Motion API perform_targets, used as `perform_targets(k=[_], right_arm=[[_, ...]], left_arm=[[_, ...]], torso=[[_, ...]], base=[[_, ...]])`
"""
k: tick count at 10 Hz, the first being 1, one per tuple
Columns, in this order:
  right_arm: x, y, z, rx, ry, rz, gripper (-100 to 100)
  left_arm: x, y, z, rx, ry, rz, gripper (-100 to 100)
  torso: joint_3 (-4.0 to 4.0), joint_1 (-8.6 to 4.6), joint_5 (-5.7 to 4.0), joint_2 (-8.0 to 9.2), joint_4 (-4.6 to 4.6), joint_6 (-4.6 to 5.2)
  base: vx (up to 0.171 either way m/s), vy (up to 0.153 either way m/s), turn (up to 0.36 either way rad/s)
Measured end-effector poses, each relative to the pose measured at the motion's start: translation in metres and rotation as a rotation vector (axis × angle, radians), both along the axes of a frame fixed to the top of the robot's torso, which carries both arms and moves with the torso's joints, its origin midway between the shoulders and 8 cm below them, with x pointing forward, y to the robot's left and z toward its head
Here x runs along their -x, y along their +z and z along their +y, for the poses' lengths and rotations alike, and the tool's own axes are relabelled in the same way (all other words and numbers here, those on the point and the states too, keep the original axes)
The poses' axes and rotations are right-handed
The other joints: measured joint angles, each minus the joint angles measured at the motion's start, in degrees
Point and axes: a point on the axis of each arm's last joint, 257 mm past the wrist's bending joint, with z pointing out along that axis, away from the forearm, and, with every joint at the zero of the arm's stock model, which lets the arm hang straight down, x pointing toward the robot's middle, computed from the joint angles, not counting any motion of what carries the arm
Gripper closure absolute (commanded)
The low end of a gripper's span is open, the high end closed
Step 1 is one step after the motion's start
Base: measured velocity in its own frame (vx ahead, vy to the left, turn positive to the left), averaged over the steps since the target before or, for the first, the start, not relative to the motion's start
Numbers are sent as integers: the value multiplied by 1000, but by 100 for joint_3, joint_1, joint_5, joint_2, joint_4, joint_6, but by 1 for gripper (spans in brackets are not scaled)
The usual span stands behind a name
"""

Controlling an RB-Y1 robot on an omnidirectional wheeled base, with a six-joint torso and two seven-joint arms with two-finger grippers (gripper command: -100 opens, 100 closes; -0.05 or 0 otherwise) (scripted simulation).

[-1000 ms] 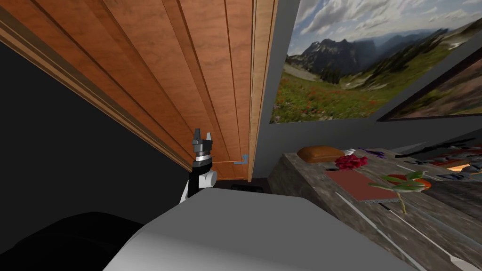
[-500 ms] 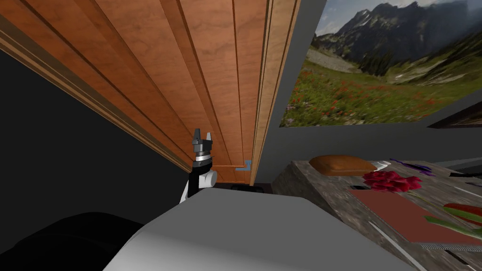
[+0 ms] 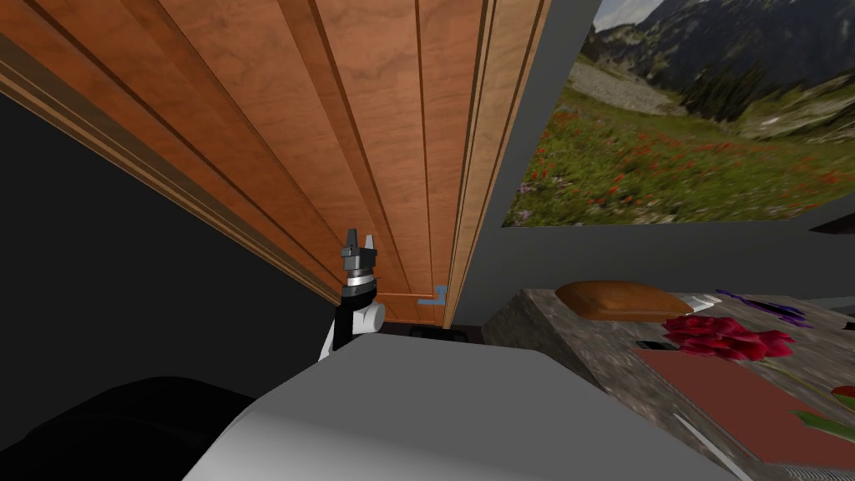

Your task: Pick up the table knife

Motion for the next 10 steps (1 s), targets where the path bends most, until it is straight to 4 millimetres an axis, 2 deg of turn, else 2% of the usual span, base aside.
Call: perform_targets(k=[1, 2, 6, 7, 8, 10], right_arm=[[5, -7, 2, -1, -3, -1, -100], [6, -7, 2, -1, -4, 0, 100], [6, -7, 2, -3, -4, 0, 100], [6, -7, 2, -3, -4, 0, 0], [6, -7, 2, -3, -4, 0, 100], [-3, 2, -2, 1, 4, 0, 100]], left_arm=[[0, 0, 0, 0, 0, 0, 0], [0, 0, 0, 0, 0, 0, 0], [0, 0, 0, 0, 0, 0, 0], [0, 0, 0, 0, 0, 0, 0], [0, 0, 0, 0, 0, 0, 0], [0, 0, 0, 0, 0, 0, 0]], torso=[[0, 0, -1, 0, 0, 0], [-1, 5, 2, -2, 0, 0], [-1, -5, -5, -2, 0, 0], [-1, -6, -5, -2, 0, 0], [-1, -7, -5, -2, 0, 0], [-3, 5, 0, -5, -1, 0]], base=[[-2, -8, 11], [0, 0, 0], [0, 0, 0], [0, 0, 0], [7, 14, -49], [5, 25, -71]])
